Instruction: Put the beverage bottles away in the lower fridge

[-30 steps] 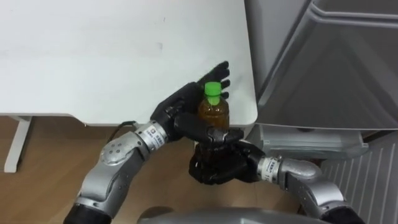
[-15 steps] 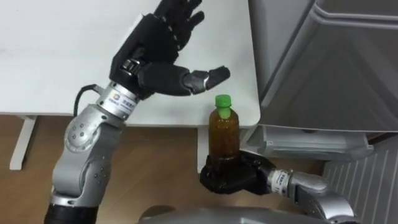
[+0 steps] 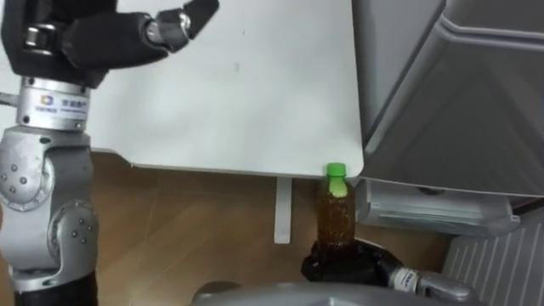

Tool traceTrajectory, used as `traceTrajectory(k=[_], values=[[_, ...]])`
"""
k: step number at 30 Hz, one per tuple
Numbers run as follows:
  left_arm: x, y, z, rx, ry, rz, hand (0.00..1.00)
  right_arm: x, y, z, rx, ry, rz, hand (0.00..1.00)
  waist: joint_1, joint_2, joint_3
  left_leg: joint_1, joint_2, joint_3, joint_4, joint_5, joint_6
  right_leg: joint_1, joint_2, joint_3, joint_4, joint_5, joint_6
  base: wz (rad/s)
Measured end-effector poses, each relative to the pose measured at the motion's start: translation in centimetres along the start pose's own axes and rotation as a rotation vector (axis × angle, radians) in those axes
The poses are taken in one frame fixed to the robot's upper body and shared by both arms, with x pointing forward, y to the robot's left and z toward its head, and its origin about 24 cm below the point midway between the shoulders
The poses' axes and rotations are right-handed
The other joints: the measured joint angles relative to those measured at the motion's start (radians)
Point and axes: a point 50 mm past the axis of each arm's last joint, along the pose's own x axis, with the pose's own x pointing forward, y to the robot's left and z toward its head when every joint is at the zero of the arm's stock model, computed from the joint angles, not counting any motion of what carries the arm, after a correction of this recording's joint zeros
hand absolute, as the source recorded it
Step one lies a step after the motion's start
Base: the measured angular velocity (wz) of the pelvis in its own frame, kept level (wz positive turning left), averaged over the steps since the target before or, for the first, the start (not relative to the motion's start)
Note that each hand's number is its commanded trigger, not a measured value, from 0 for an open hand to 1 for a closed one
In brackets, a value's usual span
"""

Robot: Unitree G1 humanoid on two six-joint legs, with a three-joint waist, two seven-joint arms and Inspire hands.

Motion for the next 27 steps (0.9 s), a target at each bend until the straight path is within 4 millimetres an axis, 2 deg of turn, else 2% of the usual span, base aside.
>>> traceTrajectory(k=[7, 9, 11, 15, 17, 19, 20, 22, 23, 25, 27], values=[[-1.3, 5.1, 2.7, 0.114, -0.123, 0.4, 0.0, -0.3, -0.2, -1.0, 0.055, -0.021, -0.031, 1.0, 0.028, 0.0, -0.0028, 0.022, -0.001, 0.001, -0.001, 0.001, -0.001, 0.02, 0.001, 0.005, -0.004, -0.001, -0.001, 0.0], [-1.8, 6.3, 2.8, 0.137, -0.126, 0.5, 0.0, -0.5, -0.2, -1.2, 0.068, -0.029, -0.045, 1.0, 0.034, 0.002, -0.0027, 0.032, -0.001, 0.0, -0.001, 0.001, -0.001, 0.032, 0.001, 0.004, -0.005, -0.001, -0.001, 0.0], [-2.7, 7.5, 2.4, 0.154, -0.115, 0.606, 0.0, -0.6, -0.3, -1.6, 0.087, -0.033, -0.06, 1.0, 0.037, 0.005, -0.0067, 0.038, -0.001, 0.0, -0.002, 0.001, -0.001, 0.04, 0.001, 0.004, -0.013, -0.001, -0.001, 0.0], [-5.7, 10.6, 0.7, 0.194, 0.007, 0.842, 0.0, -1.4, -0.7, -2.5, 0.247, -0.127, -0.139, 1.0, 0.041, 0.015, -0.0135, 0.047, -0.001, -0.003, -0.009, 0.001, -0.001, 0.051, 0.002, 0.003, -0.018, 0.0, 0.0, 0.02], [-7.1, 11.5, -0.3, 0.214, 0.071, 0.914, 0.0, -1.9, -1.3, -3.5, 0.362, -0.16, -0.213, 1.0, 0.041, 0.009, -0.0194, 0.051, -0.002, -0.006, -0.011, 0.001, -0.001, 0.057, 0.001, -0.001, -0.018, 0.001, 0.0, 0.05], [-10.2, 13.0, -2.6, 0.248, 0.227, 1.027, 0.0, -2.8, -1.9, -4.6, 0.471, -0.198, -0.293, 1.0, 0.039, 0.018, -0.0235, 0.06, -0.002, -0.003, -0.009, 0.001, -0.001, 0.058, 0.0, -0.001, -0.019, 0.001, -0.001, 0.0], [-10.9, 13.3, -3.1, 0.247, 0.266, 1.056, 0.0, -3.0, -2.0, -4.9, 0.498, -0.204, -0.314, 1.0, 0.039, 0.02, -0.0245, 0.06, -0.002, -0.003, -0.009, 0.001, -0.001, 0.058, 0.0, -0.001, -0.019, 0.001, -0.001, 0.0], [-13.2, 14.1, -4.6, 0.246, 0.374, 1.155, 0.0, -4.1, -2.5, -6.6, 0.593, -0.155, -0.41, 1.0, 0.036, 0.012, -0.0227, 0.063, -0.002, -0.005, -0.015, 0.001, -0.001, 0.06, 0.0, -0.002, -0.019, 0.0, 0.0, 0.0], [-13.8, 14.2, -4.9, 0.248, 0.399, 1.176, 0.0, -4.5, -2.6, -7.1, 0.611, -0.134, -0.432, 1.0, 0.036, 0.012, -0.0226, 0.065, -0.002, -0.004, -0.021, 0.001, -0.001, 0.061, 0.0, -0.002, -0.019, 0.0, 0.0, -0.05], [-16.5, 14.8, -6.4, 0.251, 0.518, 1.258, 0.0, -5.2, -2.9, -8.1, 0.714, -0.156, -0.507, 1.0, 0.029, 0.016, -0.022, 0.07, -0.002, -0.001, -0.024, 0.0, -0.001, 0.071, 0.0, -0.001, -0.021, 0.0, 0.0, 0.0], [-18.3, 14.7, -7.8, 0.254, 0.619, 1.293, 0.0, -5.4, -2.8, -8.8, 0.775, -0.153, -0.557, 1.0, 0.025, 0.014, -0.02, 0.082, -0.002, -0.004, -0.024, 0.0, -0.001, 0.077, 0.001, -0.003, -0.029, 0.0, 0.0, 0.02]])
